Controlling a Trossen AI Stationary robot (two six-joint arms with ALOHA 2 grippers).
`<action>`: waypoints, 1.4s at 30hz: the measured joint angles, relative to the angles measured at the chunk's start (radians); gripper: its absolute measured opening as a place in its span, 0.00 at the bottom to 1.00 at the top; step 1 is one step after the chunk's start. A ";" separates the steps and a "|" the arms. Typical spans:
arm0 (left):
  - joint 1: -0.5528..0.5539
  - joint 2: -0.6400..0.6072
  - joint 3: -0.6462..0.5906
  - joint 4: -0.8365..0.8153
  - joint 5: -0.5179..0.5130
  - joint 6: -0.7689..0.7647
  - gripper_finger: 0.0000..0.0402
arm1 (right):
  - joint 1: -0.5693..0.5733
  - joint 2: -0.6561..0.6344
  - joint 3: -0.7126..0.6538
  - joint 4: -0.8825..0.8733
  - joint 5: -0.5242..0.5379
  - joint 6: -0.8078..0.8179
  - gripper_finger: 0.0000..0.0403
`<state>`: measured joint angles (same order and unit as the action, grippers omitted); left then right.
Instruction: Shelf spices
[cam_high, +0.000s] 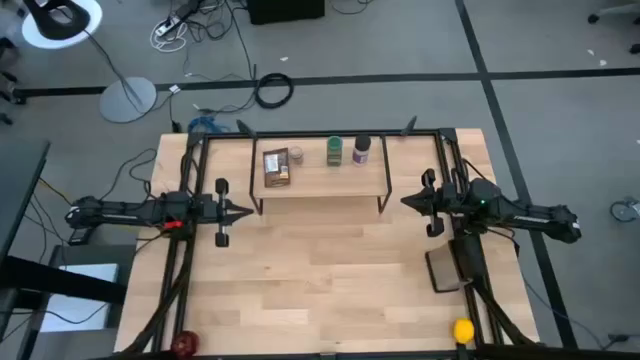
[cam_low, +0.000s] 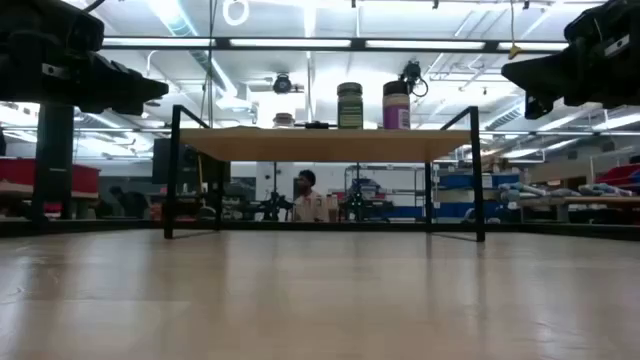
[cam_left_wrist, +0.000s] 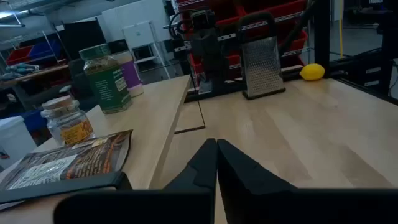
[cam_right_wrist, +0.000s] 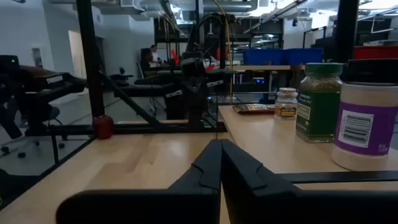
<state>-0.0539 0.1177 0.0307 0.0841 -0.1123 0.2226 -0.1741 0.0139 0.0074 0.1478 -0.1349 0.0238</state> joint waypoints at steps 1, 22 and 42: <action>0.000 0.000 0.000 0.000 0.000 0.000 0.04 | 0.000 0.000 0.000 0.000 0.000 0.000 0.02; 0.000 0.000 0.000 0.000 0.000 0.000 0.04 | 0.000 0.026 0.128 0.092 0.000 0.021 0.02; 0.000 0.000 0.000 0.000 0.000 0.000 0.04 | -0.056 0.723 0.791 0.064 0.194 0.002 0.02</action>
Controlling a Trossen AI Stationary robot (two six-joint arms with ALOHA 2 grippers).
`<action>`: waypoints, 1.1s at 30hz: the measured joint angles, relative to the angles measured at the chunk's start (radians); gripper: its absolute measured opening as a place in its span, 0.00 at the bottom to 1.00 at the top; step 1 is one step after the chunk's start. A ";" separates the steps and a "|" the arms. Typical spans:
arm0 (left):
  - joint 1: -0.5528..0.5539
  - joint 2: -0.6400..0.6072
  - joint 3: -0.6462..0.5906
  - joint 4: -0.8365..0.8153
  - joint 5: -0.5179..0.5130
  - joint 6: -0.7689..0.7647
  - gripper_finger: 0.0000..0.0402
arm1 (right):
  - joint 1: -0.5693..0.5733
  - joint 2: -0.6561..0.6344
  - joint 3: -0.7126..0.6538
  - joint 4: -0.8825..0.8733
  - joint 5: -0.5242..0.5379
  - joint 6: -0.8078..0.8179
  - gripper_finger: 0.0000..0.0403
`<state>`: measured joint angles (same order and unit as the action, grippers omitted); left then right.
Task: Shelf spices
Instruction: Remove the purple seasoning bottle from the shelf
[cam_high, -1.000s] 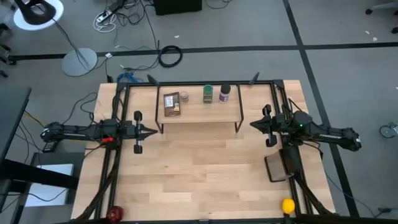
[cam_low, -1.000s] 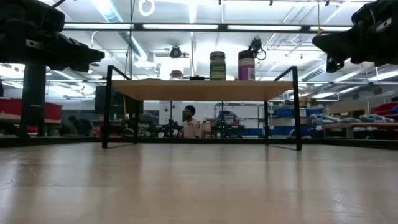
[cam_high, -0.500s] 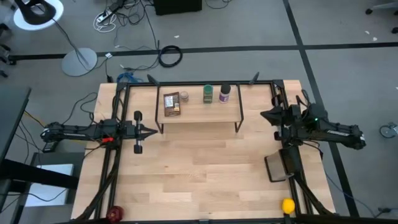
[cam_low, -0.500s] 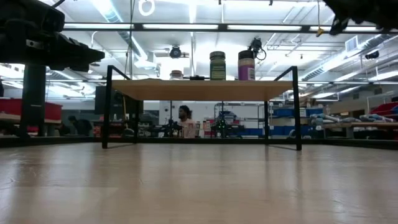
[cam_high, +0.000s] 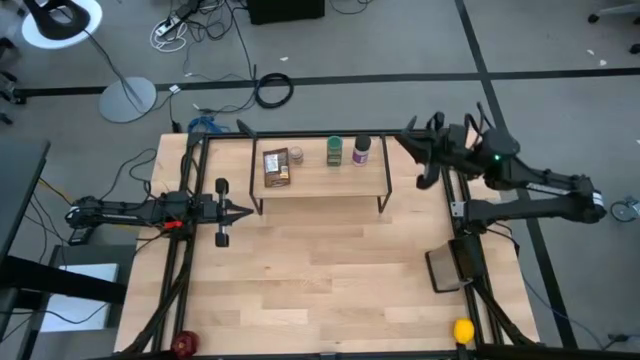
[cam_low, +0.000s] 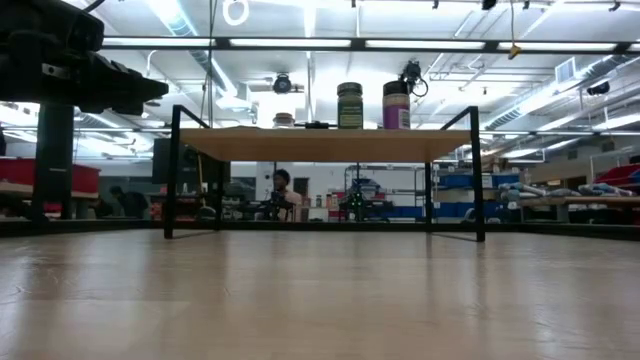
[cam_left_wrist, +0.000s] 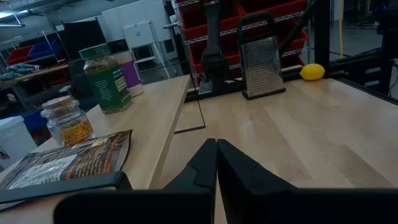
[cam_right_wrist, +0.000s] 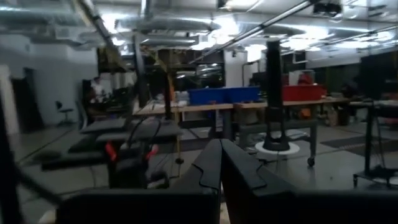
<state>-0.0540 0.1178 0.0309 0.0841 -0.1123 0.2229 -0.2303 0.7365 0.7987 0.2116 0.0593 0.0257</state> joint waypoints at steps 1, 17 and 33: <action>0.000 0.000 0.000 0.000 0.000 0.000 0.04 | -0.003 0.023 0.023 0.001 0.000 -0.004 0.02; 0.000 0.000 0.000 0.162 -0.063 0.107 0.04 | -0.163 0.341 0.217 -0.084 -0.006 -0.003 0.02; 0.000 0.000 0.000 0.297 -0.041 -0.386 0.04 | -0.219 0.489 0.561 -0.567 -0.018 -0.165 0.02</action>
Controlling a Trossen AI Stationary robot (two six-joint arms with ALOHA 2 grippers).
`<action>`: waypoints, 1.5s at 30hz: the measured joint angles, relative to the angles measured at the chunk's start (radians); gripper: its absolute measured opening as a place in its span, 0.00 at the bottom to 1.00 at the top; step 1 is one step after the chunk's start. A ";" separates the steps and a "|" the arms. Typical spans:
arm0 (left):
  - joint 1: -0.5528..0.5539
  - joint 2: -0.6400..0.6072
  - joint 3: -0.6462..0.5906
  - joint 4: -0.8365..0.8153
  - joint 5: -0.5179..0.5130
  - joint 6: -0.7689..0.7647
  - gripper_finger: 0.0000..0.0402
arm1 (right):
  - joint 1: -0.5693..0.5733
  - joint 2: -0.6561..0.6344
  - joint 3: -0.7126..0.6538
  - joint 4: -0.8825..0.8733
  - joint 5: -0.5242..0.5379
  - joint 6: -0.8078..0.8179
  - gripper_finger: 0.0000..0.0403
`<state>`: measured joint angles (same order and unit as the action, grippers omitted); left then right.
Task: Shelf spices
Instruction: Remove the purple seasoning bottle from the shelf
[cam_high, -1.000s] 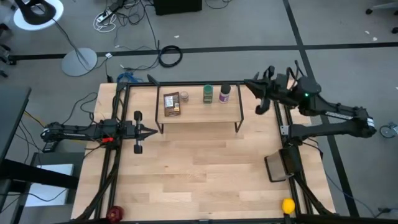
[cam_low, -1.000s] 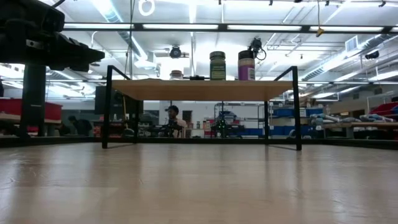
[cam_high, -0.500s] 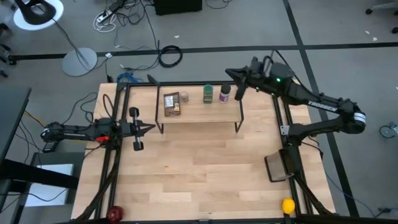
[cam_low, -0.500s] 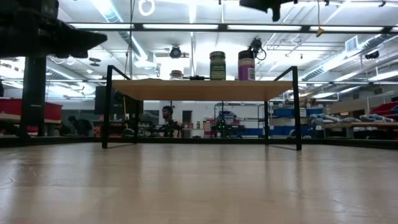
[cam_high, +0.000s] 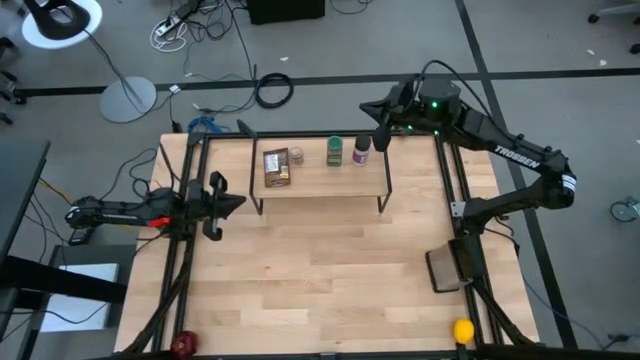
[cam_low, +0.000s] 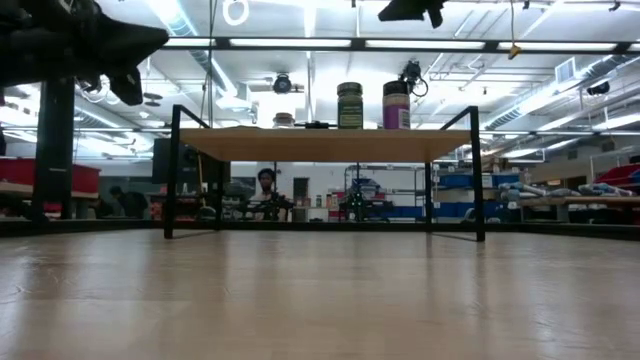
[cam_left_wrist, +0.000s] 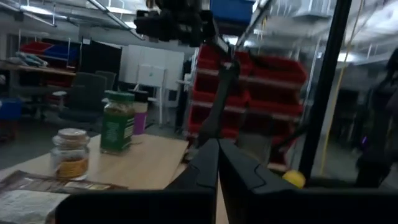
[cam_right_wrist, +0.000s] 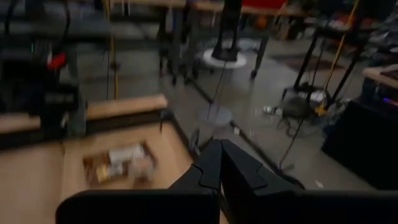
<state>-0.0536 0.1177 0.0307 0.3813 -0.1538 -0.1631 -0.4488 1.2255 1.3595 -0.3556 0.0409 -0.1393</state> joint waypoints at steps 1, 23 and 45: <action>0.000 0.000 0.000 0.009 0.000 -0.005 0.04 | 0.000 0.006 0.021 -0.047 -0.002 -0.010 0.03; 0.000 0.000 0.000 0.312 -0.052 -0.030 0.04 | 0.017 0.082 0.108 -0.300 0.016 -0.161 0.70; -0.001 0.104 0.000 0.301 -0.083 -0.057 0.04 | -0.004 0.157 0.107 -0.441 -0.012 -0.086 0.76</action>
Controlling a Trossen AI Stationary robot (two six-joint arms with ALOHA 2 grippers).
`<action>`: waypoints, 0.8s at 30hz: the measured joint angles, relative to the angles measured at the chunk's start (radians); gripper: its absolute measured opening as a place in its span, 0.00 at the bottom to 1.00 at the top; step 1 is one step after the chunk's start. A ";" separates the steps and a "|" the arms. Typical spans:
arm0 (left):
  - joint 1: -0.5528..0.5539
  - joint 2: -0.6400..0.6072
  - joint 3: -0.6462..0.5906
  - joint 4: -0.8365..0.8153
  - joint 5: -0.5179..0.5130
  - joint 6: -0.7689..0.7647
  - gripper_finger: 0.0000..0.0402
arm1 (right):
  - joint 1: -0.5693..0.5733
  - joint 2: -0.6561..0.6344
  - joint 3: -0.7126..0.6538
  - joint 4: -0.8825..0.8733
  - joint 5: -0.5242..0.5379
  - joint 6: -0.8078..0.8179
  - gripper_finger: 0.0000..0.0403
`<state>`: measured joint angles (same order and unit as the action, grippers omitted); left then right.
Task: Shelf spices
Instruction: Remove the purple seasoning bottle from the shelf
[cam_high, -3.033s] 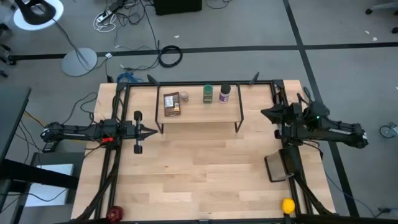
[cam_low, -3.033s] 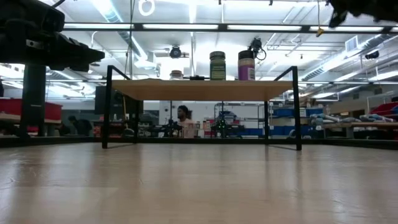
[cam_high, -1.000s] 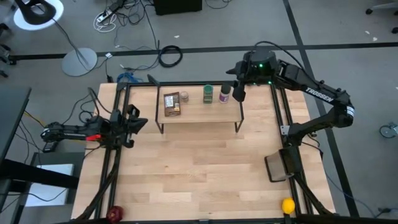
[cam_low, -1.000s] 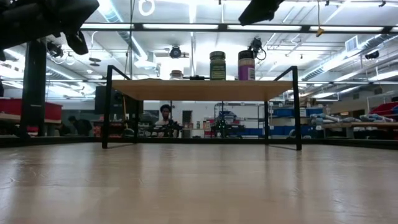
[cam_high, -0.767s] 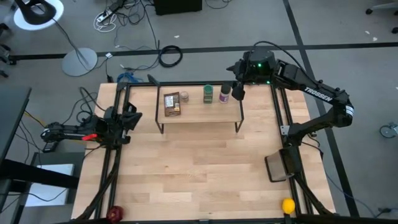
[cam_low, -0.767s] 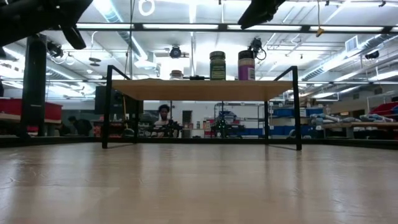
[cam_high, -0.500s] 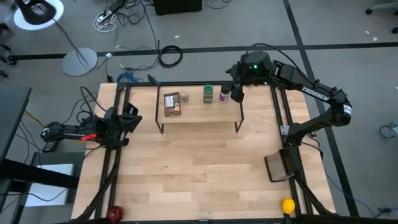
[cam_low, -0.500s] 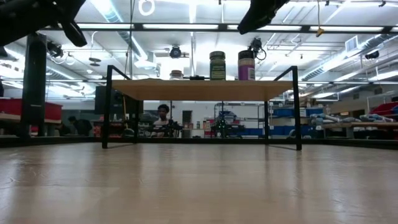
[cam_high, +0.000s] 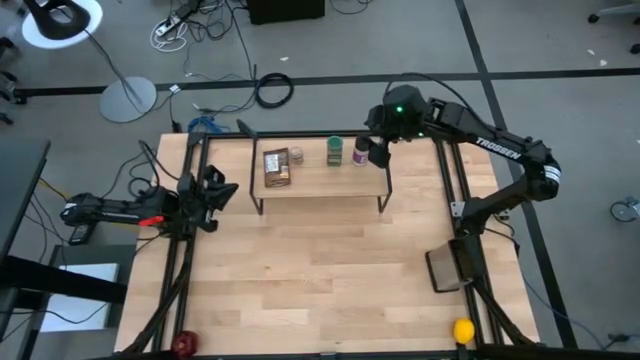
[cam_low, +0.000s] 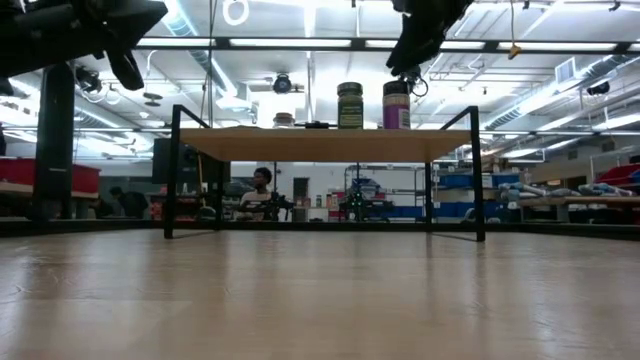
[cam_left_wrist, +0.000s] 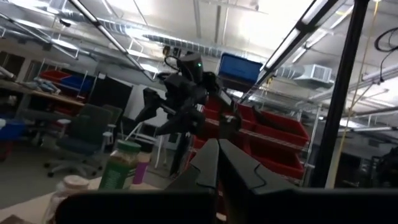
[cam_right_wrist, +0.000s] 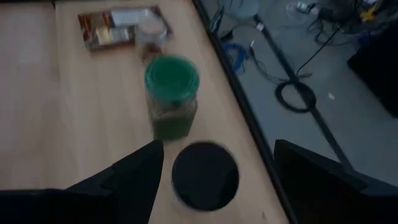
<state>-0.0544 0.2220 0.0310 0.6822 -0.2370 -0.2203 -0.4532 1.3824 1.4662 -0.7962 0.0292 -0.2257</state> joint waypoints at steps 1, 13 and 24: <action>0.000 0.006 0.000 0.003 0.003 0.000 0.04 | -0.001 0.007 0.000 -0.001 -0.005 0.006 0.76; 0.000 0.065 0.000 0.001 0.074 -0.027 0.04 | -0.007 0.114 0.000 -0.029 -0.022 0.033 0.75; 0.000 0.094 0.000 -0.001 0.070 -0.027 0.04 | -0.009 0.130 0.000 -0.061 -0.022 0.045 0.56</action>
<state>-0.0544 0.3163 0.0311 0.6808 -0.1666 -0.2478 -0.4627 1.5123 1.4662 -0.8570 0.0076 -0.1811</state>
